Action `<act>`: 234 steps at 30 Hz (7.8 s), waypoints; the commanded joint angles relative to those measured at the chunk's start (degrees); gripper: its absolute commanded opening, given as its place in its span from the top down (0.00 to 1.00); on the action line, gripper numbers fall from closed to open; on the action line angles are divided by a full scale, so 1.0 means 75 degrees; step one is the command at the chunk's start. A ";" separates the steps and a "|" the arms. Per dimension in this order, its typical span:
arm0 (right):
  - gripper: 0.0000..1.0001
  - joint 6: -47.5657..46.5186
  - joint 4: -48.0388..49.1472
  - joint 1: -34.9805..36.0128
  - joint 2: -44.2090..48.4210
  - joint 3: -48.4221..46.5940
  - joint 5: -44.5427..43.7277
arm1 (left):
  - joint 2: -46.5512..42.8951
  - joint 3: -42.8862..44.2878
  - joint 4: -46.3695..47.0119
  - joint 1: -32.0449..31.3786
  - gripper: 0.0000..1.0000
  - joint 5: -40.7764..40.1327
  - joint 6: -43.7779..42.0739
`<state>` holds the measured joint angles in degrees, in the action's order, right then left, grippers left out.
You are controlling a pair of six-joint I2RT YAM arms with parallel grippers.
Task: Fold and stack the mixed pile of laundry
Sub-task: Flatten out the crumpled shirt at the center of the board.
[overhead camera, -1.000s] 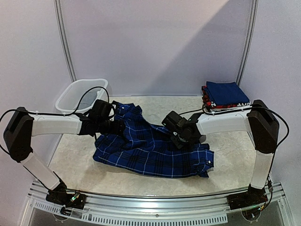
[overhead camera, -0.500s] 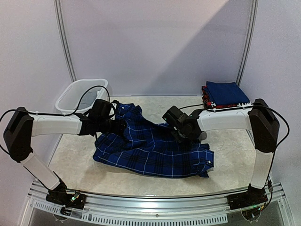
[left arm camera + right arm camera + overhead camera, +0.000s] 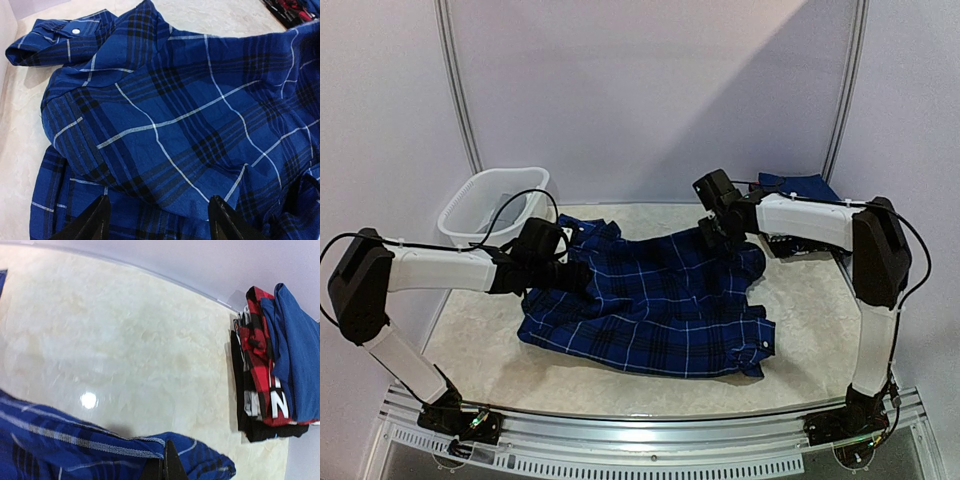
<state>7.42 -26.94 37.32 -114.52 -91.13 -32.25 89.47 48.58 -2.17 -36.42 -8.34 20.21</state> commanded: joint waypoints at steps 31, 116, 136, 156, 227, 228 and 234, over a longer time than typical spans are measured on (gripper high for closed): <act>0.99 -0.0097 -0.0674 -0.1627 -0.4339 -0.5357 -0.0138 | -0.0249 -0.0688 0.0627 -0.0196 0.35 -0.0331 0.0148; 0.39 0.0651 -0.0380 -0.1657 -0.1075 -0.1478 0.3183 | -0.0584 -0.3031 0.1324 0.0764 1.00 -0.2057 0.2126; 0.39 0.1027 -0.0369 -0.1973 -0.1071 -0.1339 0.3545 | -0.0516 -0.3008 0.1189 0.0759 1.00 -0.2345 0.2111; 0.50 0.1169 -0.0398 -0.2108 -0.2955 -0.3030 0.3564 | -0.0557 -0.3036 0.1160 0.0757 1.00 -0.2414 0.2072; 0.56 0.1379 -0.0032 -0.3028 -0.3460 -0.5181 0.3998 | -0.0738 -0.3050 0.1222 0.0743 1.00 -0.2558 0.2207; 0.53 0.1358 -0.0021 -0.3001 -0.3308 -0.5099 0.4021 | -0.0732 -0.3054 0.1243 0.0743 1.00 -0.2546 0.2210; 0.40 0.1109 -0.0104 -0.2795 -0.2736 -0.4673 0.4099 | -0.0715 -0.3113 0.1383 0.0732 1.00 -0.2470 0.2204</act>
<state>17.41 -27.00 15.11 -140.31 -127.59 -2.70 84.86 26.13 6.66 -31.07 -27.83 37.50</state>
